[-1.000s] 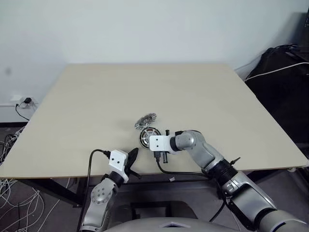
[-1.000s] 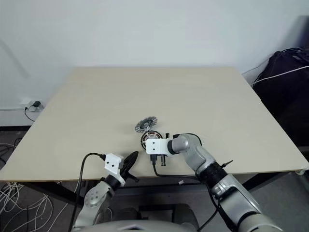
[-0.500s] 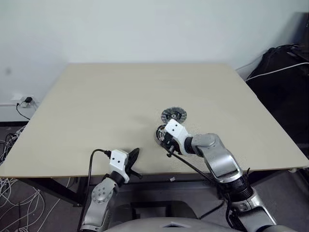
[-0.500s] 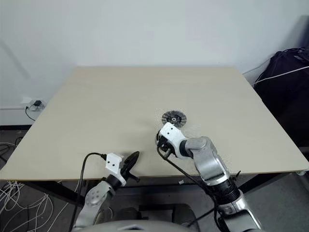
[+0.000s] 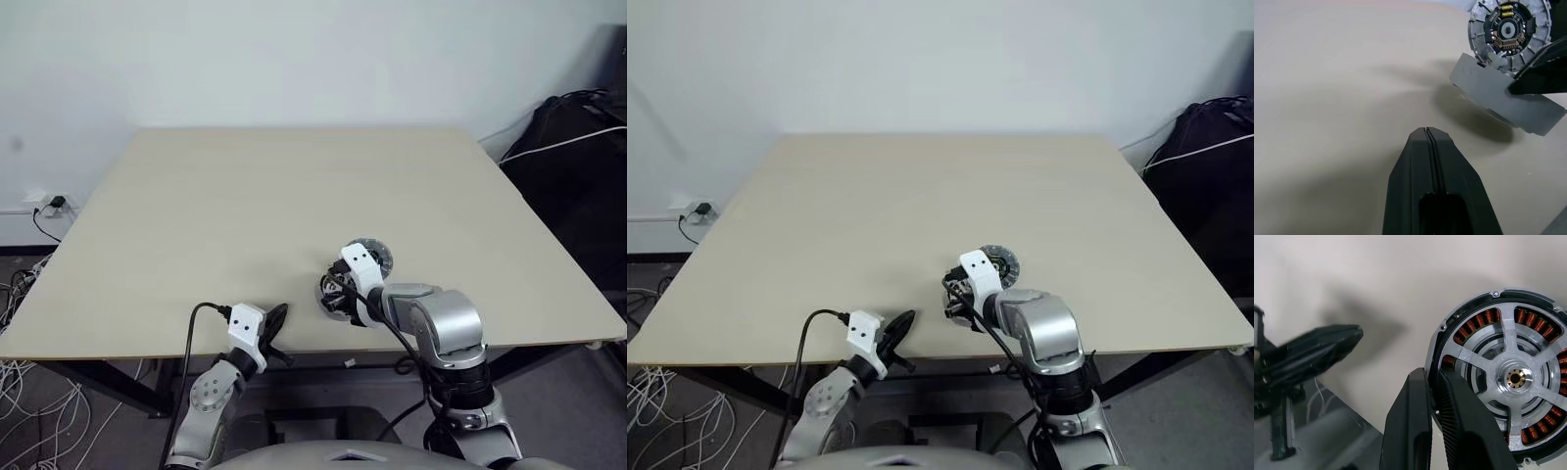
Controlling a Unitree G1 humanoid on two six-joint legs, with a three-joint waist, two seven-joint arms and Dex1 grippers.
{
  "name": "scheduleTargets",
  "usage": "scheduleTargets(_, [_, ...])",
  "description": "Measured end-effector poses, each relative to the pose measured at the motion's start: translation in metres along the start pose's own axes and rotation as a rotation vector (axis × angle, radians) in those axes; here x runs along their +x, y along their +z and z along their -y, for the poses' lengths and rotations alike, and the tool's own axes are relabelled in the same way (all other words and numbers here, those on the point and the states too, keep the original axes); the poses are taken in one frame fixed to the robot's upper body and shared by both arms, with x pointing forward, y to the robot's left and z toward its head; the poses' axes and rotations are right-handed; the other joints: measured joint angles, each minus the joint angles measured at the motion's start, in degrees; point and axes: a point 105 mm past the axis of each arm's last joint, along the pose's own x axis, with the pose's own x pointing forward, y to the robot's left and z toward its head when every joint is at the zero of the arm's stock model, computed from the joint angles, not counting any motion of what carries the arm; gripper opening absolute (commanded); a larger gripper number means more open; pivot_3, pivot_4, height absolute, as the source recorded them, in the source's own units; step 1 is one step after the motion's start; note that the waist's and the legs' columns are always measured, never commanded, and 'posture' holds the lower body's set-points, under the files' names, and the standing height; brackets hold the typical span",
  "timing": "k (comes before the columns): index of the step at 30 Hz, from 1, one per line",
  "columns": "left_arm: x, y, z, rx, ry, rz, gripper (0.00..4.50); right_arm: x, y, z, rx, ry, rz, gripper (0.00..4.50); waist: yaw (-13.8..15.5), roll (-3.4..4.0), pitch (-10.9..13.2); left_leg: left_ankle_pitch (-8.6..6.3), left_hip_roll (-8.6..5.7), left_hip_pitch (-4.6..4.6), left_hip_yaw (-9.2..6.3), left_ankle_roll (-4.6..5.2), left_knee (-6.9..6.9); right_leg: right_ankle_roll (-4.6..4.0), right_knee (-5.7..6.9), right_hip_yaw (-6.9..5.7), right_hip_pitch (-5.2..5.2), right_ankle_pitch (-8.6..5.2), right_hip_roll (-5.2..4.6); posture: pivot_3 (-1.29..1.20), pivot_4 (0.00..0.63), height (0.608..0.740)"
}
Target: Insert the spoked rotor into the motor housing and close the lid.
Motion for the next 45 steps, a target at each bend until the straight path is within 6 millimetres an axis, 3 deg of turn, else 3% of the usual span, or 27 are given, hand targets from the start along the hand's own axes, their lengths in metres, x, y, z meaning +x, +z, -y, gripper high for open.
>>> scheduleTargets(7, [-0.001, 0.002, 0.0, -0.003, 0.004, 0.002, 0.0, 0.006, 0.009, -0.009, 0.102, 0.019, 0.028, 0.03, -0.32, 0.01, 0.0, 0.0, 0.0, -0.03, -0.02, 0.0, 0.0, 0.02, 0.0, -0.01, 0.0, 0.01, 0.0, 0.0, 0.0, 0.74])
scheduleTargets(19, [-0.001, 0.002, -0.001, -0.001, 0.005, -0.001, 0.0, 0.031, 0.002, -0.006, 0.158, -0.01, -0.019, 0.03, -0.57, 0.0, -0.01, 0.01, -0.01, 0.13, -0.01, 0.0, 0.0, 0.04, -0.01, -0.01, 0.16, 0.01, 0.0, 0.0, 0.0, 0.74])
scheduleTargets(33, [-0.002, 0.002, -0.001, 0.002, 0.005, -0.003, 0.0, 0.038, 0.015, -0.02, 0.145, 0.057, 0.044, 4.47, -0.6, 0.02, 0.0, 0.0, 0.01, -0.01, -0.05, -0.01, -0.06, 0.06, -0.03, -0.03, 0.02, 0.01, 0.01, 0.0, 0.0, 0.74])
scheduleTargets(37, [-0.002, 0.002, -0.002, 0.002, 0.005, -0.003, 0.0, 0.032, 0.018, -0.029, 0.099, 0.112, 0.055, 4.47, -0.64, 0.02, 0.0, 0.0, 0.02, -0.01, -0.06, -0.01, -0.06, 0.05, -0.03, -0.03, 0.02, 0.01, 0.01, 0.0, 0.0, 0.74])
scheduleTargets(40, [-0.002, 0.002, -0.002, 0.002, 0.004, -0.002, 0.0, 0.024, 0.021, -0.035, -0.047, 0.154, 0.079, 4.47, -0.62, 0.02, 0.01, 0.0, 0.01, 0.0, -0.08, 0.01, -0.06, 0.02, -0.07, -0.04, 0.05, -0.01, 0.0, 0.0, 0.0, 0.74])
scheduleTargets(45, [-0.002, 0.002, -0.002, 0.001, 0.004, -0.001, 0.0, 0.012, 0.018, -0.032, -0.443, 0.177, 0.115, 4.47, -0.59, 0.01, 0.01, -0.03, -0.02, 0.01, -0.11, 0.05, -0.06, 0.04, -0.22, -0.07, 0.13, -0.02, 0.0, 0.0, 0.0, 0.74])
